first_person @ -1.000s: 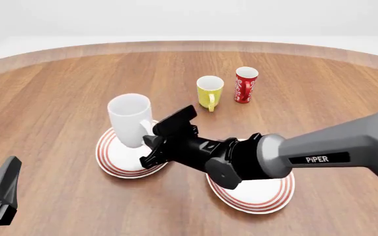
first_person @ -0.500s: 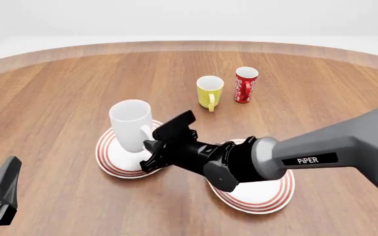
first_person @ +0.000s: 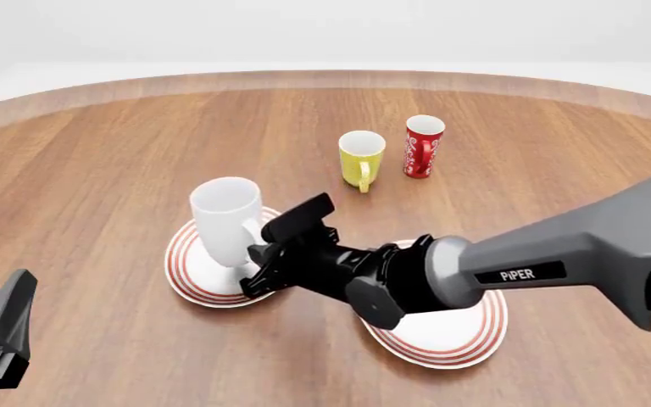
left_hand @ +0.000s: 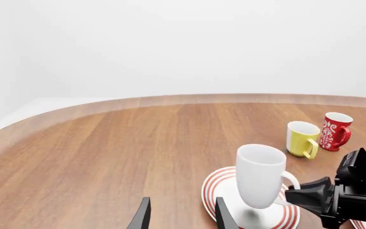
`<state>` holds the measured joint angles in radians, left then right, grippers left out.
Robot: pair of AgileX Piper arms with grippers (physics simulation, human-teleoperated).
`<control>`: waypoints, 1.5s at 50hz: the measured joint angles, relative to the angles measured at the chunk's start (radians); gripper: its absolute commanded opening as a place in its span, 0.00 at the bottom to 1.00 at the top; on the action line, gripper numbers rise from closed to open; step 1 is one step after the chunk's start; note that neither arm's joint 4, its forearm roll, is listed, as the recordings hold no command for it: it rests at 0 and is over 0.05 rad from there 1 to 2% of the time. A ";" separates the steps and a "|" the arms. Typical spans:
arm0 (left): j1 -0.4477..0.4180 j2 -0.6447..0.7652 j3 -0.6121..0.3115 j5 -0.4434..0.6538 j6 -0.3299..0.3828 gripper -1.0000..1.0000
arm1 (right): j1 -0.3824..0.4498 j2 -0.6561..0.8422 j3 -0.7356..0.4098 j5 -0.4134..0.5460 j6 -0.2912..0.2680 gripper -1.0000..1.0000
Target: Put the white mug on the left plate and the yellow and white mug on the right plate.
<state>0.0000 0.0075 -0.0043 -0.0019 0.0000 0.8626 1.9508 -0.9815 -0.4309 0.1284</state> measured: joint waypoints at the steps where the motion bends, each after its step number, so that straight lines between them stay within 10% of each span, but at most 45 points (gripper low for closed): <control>1: 0.000 0.000 0.000 0.000 0.000 1.00 | 0.000 0.000 -0.001 0.001 0.000 0.00; 54: 0.000 0.000 0.000 0.000 0.000 1.00 | -0.007 0.048 -0.029 0.022 0.008 0.00; 55: 0.000 0.000 0.000 0.000 0.000 1.00 | -0.007 0.049 -0.029 0.022 0.008 1.00; 75: 0.000 0.000 0.000 0.000 0.000 1.00 | -0.011 0.036 -0.030 0.032 0.010 1.00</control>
<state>0.0000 0.0075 -0.0043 -0.0019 0.0000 0.8520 1.9864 -1.0117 -0.3994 0.1381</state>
